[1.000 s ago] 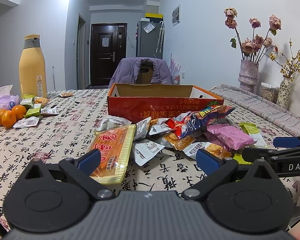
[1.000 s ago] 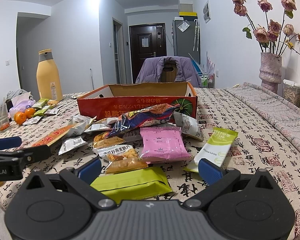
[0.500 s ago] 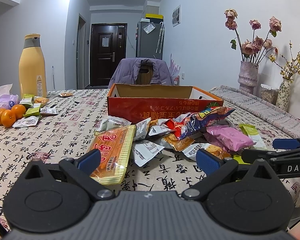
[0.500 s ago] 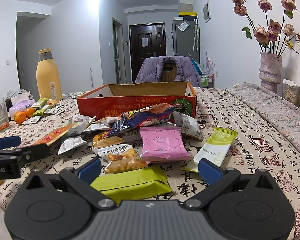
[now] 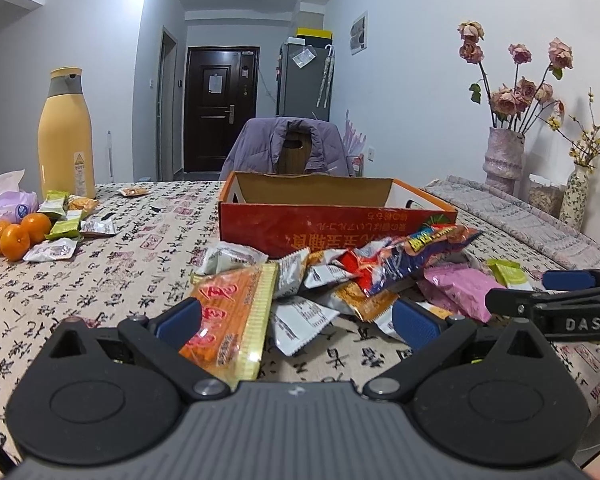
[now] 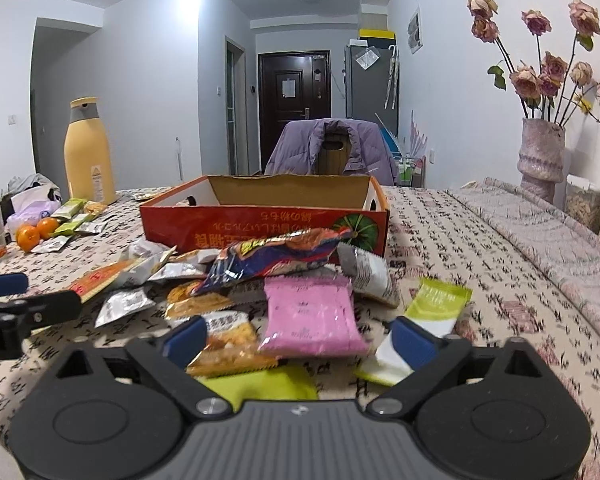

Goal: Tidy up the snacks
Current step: 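Grasp the orange-red sausage pack with the left gripper while the right grasps the pink packet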

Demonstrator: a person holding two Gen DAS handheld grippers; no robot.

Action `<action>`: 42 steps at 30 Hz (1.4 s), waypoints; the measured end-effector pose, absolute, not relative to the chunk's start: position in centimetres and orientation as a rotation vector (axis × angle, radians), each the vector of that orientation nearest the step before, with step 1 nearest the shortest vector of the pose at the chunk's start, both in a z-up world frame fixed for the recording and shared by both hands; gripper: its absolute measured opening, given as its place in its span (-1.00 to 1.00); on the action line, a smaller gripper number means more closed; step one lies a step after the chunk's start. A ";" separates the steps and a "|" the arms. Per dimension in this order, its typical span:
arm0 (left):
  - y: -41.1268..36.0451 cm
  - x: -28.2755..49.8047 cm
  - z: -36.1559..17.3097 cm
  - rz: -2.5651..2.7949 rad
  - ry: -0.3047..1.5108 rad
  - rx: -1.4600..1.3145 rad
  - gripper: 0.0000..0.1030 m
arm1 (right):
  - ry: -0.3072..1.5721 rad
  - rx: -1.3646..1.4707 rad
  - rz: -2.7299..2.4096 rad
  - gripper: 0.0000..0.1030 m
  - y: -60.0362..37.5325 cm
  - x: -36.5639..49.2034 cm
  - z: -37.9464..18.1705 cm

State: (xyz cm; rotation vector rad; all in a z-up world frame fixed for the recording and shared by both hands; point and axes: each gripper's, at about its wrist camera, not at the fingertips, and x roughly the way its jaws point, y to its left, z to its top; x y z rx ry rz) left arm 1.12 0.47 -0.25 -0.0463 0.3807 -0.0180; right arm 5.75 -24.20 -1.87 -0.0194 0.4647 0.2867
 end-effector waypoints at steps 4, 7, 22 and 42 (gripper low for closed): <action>0.9 2.0 0.0 -0.002 0.385 -0.053 1.00 | 0.504 -0.025 0.287 0.62 -23.9 8.5 -1.6; 1.3 2.6 0.1 0.010 0.392 -0.054 1.00 | 0.565 -0.023 0.285 0.61 -23.4 10.6 -2.0; 4.7 5.6 0.0 0.077 0.522 -0.082 1.00 | 0.621 0.033 0.304 0.18 -23.6 11.9 -3.3; 6.3 9.8 -2.1 0.052 0.737 -0.132 0.60 | 0.529 0.093 0.271 0.18 -25.6 8.7 -2.1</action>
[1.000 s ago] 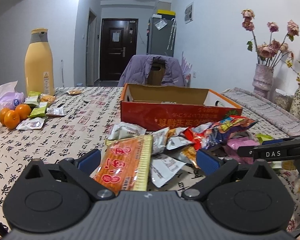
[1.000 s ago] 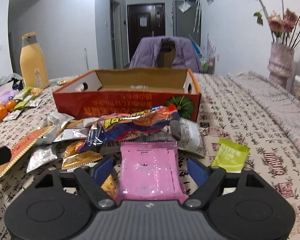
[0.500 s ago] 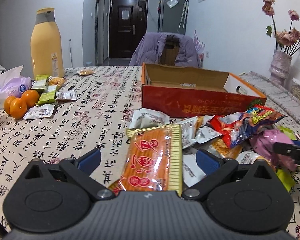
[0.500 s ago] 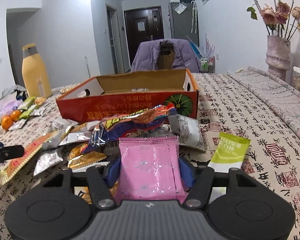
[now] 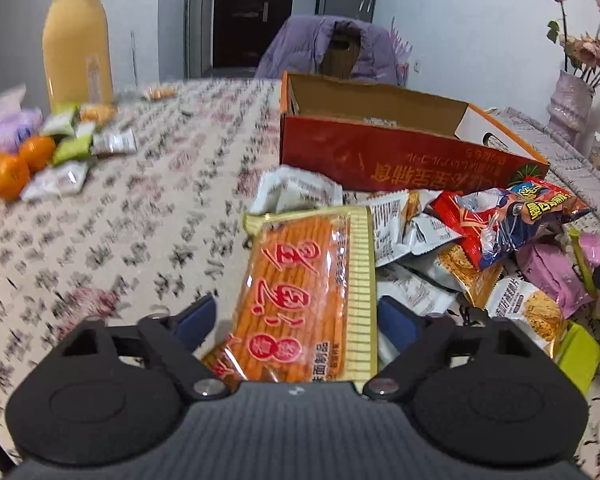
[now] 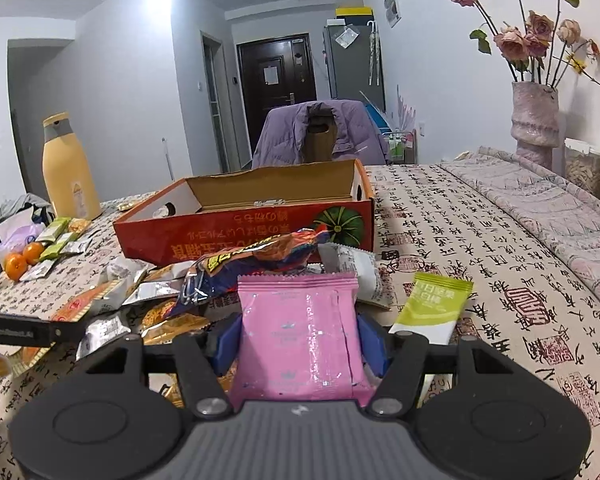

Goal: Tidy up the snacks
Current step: 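Grasp the orange-red sausage pack with the left gripper while the right grasps the pink packet, then carry both packets into the orange box and open both grippers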

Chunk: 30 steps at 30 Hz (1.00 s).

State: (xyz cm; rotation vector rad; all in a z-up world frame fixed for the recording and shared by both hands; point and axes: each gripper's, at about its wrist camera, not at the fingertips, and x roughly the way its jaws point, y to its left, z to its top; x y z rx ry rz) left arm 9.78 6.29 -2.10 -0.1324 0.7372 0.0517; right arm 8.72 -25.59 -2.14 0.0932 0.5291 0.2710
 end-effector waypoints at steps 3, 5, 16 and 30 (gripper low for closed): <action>6.8 9.7 -2.5 0.046 0.744 -0.183 0.50 | 0.524 0.098 0.275 0.18 -25.7 8.5 -2.1; 7.1 9.4 -2.5 0.041 0.736 -0.201 0.34 | 0.523 0.104 0.279 0.18 -25.8 8.4 -2.2; 7.6 8.0 -2.0 0.059 0.693 -0.208 -0.22 | 0.506 0.106 0.289 0.18 -25.5 7.3 -1.7; 6.3 6.6 2.9 0.072 0.529 -0.176 -0.23 | 0.431 0.103 0.295 0.18 -25.3 7.0 0.9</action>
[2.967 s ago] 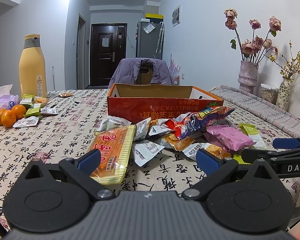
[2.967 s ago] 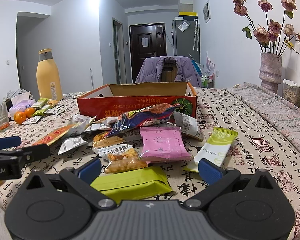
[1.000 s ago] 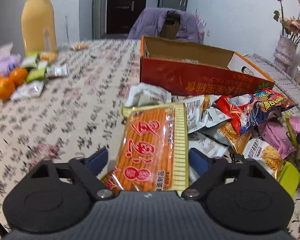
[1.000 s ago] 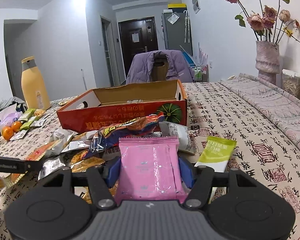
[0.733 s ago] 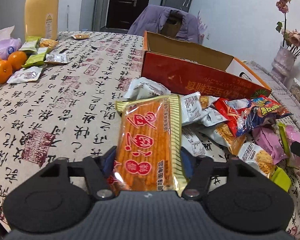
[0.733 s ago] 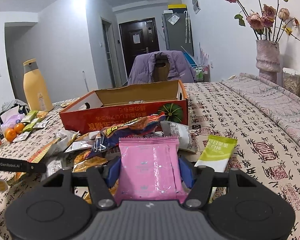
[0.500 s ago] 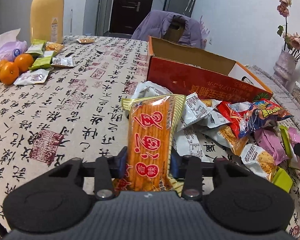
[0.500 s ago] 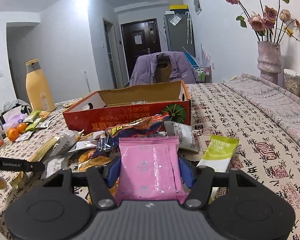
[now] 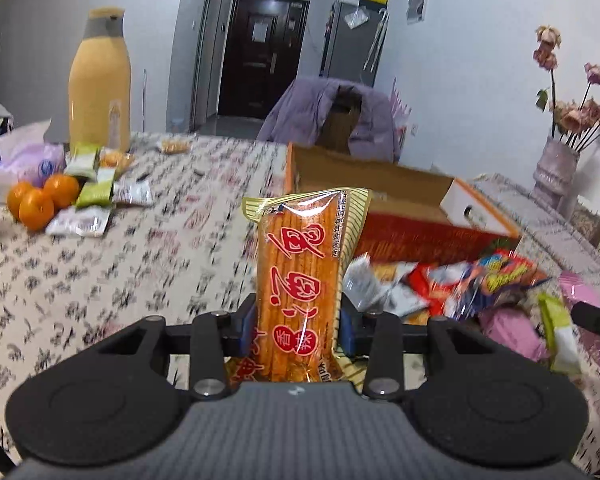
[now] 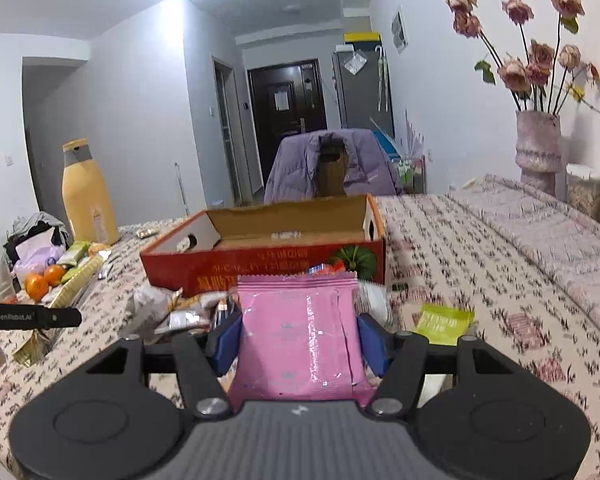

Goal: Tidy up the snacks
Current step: 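Carry both packets into the orange box and open both grippers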

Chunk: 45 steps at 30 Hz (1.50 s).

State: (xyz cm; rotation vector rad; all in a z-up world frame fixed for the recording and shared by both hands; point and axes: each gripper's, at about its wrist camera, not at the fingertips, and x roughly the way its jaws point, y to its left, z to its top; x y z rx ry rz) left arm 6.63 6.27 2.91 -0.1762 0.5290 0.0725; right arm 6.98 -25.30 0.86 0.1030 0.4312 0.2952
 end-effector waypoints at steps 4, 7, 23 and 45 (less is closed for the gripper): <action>5.5 7.8 4.6 0.068 0.494 -0.166 -0.23 | 0.398 0.098 0.299 0.18 -25.0 8.5 2.3; 4.9 9.0 5.7 0.062 0.475 -0.155 -0.23 | 0.375 0.094 0.303 0.18 -24.6 10.2 3.6; 2.3 19.7 9.1 0.041 0.460 -0.127 -0.23 | 0.399 0.126 0.305 0.18 -23.0 22.4 6.8; 2.8 29.8 3.8 0.117 0.574 -0.180 -0.22 | 0.578 0.151 0.238 0.18 -20.0 31.9 3.0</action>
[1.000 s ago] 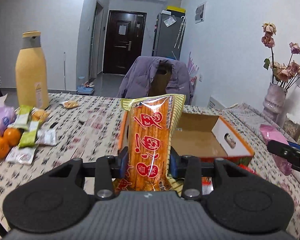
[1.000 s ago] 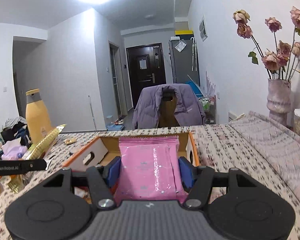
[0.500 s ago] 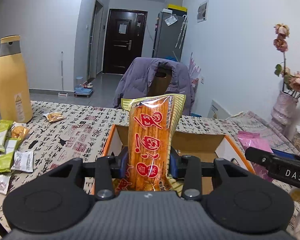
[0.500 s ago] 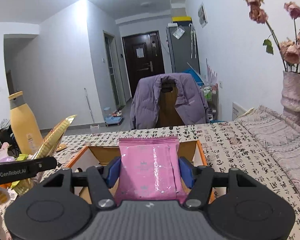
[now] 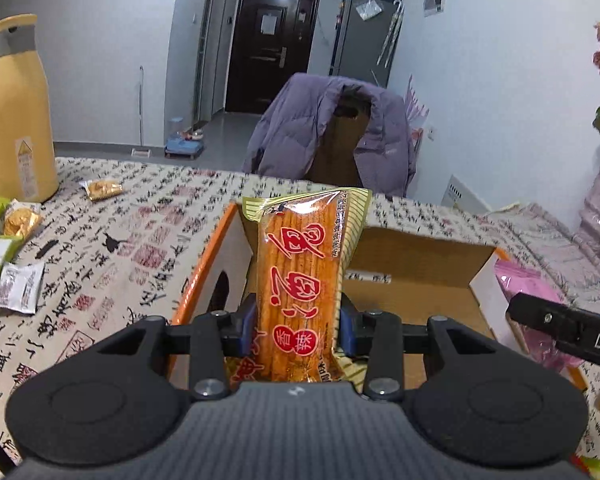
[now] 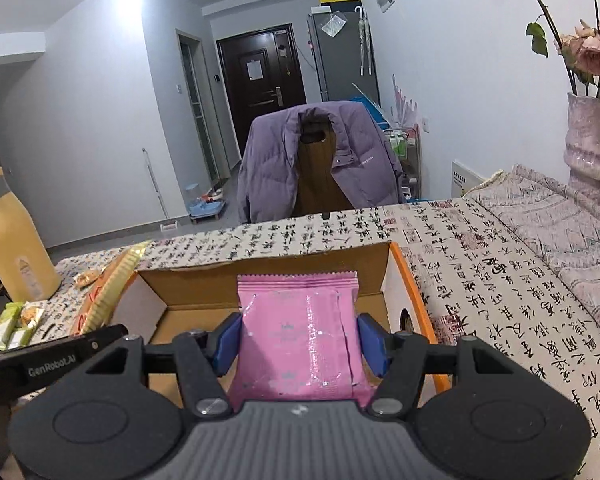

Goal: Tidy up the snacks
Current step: 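Carry both packets into the orange box and open both grippers, then grasp the white sachet with the left gripper while the right grasps the green bar packet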

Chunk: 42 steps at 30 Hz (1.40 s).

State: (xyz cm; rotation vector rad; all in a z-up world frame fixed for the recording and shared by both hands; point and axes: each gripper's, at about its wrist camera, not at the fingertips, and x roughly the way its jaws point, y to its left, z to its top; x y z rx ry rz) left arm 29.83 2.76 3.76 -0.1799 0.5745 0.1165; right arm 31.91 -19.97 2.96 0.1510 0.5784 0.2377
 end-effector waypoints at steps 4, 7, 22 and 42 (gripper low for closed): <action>2.5 30.1 3.0 0.104 0.597 -0.168 -0.19 | 0.614 0.138 0.237 0.18 -19.9 32.5 2.0; 2.2 30.3 2.5 0.096 0.613 -0.161 -0.10 | 0.638 0.136 0.233 0.19 -19.9 32.8 1.6; 2.4 28.2 4.9 0.122 0.507 -0.161 1.00 | 0.614 0.186 0.219 1.00 -21.3 32.6 2.1; 2.7 22.4 7.8 0.118 0.481 -0.165 1.00 | 0.523 0.142 0.232 1.00 -23.2 26.0 5.6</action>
